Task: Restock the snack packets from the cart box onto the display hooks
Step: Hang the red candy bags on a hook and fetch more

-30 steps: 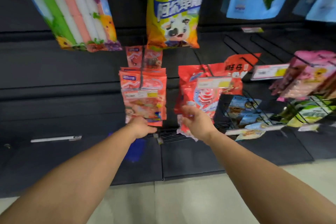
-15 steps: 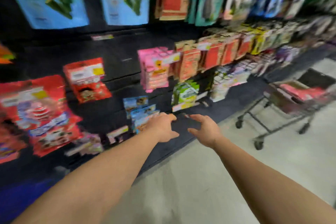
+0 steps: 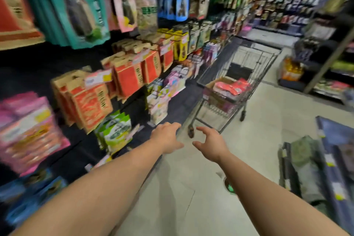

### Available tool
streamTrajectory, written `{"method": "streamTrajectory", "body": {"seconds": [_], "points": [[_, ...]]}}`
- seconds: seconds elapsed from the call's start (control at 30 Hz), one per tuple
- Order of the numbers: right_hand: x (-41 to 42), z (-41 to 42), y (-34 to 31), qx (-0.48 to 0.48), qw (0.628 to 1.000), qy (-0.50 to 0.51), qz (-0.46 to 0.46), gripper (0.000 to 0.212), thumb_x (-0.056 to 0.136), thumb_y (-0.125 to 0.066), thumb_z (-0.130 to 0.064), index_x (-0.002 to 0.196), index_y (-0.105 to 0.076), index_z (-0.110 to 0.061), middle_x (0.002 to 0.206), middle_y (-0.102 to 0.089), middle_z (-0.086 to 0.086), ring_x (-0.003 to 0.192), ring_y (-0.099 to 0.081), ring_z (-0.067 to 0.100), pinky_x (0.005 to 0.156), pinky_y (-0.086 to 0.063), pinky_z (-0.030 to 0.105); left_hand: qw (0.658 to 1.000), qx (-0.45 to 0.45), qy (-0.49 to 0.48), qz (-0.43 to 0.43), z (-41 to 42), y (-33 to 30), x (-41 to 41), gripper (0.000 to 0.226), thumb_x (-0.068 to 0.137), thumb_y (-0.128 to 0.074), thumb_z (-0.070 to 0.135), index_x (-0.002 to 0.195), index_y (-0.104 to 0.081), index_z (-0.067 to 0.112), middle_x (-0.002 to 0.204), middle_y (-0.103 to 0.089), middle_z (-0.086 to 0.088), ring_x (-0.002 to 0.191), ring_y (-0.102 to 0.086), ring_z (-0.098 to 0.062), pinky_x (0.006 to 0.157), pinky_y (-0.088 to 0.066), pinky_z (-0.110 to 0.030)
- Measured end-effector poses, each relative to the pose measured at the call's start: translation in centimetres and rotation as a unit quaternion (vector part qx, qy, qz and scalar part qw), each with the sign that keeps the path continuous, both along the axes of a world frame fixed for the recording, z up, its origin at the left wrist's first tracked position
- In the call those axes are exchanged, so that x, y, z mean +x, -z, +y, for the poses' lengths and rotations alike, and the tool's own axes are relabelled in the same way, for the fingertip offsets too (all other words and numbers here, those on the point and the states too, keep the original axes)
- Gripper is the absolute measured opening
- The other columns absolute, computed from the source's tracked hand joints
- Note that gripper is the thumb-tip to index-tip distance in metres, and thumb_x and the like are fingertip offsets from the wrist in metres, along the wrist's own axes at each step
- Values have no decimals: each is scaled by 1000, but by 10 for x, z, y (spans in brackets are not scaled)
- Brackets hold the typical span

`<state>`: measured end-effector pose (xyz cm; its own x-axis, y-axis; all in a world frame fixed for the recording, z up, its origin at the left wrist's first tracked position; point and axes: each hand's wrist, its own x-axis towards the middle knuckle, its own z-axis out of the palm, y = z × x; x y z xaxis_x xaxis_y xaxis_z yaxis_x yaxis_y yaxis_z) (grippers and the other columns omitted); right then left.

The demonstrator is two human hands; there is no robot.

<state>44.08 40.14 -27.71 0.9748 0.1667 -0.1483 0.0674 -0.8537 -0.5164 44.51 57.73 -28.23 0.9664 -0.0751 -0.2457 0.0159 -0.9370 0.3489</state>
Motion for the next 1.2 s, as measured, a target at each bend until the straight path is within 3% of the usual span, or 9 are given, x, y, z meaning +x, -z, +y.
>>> {"method": "streamTrajectory", "body": {"seconds": [0.2, 0.33, 0.47, 0.73, 0.87, 1.1, 1.2], "points": [[107, -22, -6, 37, 995, 94, -11, 59, 85, -67, -33, 139, -46, -26, 140, -52, 2, 110, -62, 30, 96, -49, 38, 997, 9, 78, -19, -24, -22, 139, 80, 84, -70, 46, 151, -30, 29, 152, -38, -6, 137, -38, -32, 106, -41, -44], [165, -48, 3, 28, 992, 125, 1, 60, 87, -67, -30, 141, -44, -23, 141, -51, 3, 126, -51, 23, 103, -40, 30, 993, 19, 115, -8, -56, -14, 204, 77, 83, -70, 48, 149, -34, 31, 151, -40, -5, 137, -39, -32, 107, -41, -42], [231, -79, 17, 37, 988, 150, 6, 63, 86, -68, -33, 142, -42, -24, 144, -48, 2, 130, -47, 22, 105, -38, 31, 991, 19, 133, -7, -89, -4, 271, 77, 82, -71, 49, 147, -35, 31, 147, -43, -3, 135, -40, -31, 104, -43, -42], [398, -177, 16, 14, 991, 135, 14, 62, 84, -68, -27, 141, -44, -24, 138, -54, 3, 122, -54, 24, 99, -42, 28, 995, -8, 95, -2, -170, -4, 432, 73, 84, -70, 44, 147, -36, 32, 144, -46, -4, 133, -42, -31, 105, -42, -41], [490, -223, 10, -12, 992, 126, 11, 61, 84, -67, -28, 141, -44, -24, 138, -54, 5, 121, -55, 27, 99, -46, 35, 997, -41, 67, -22, -209, -13, 507, 67, 82, -73, 43, 141, -44, 29, 140, -51, -4, 130, -47, -30, 104, -44, -43], [611, -246, 48, 19, 992, 108, 59, 65, 79, -69, -30, 139, -45, -26, 137, -55, 6, 117, -58, 28, 97, -49, 35, 998, -39, 51, 14, -235, 11, 626, 68, 82, -73, 41, 143, -43, 32, 139, -52, -4, 129, -47, -30, 106, -43, -44], [662, -261, 60, 31, 989, 131, 66, 62, 81, -68, -21, 139, -47, -22, 133, -57, 6, 113, -59, 29, 93, -49, 34, 997, -34, 60, 25, -245, 26, 687, 68, 81, -73, 43, 141, -44, 31, 139, -52, -4, 128, -48, -29, 105, -43, -42]]}}
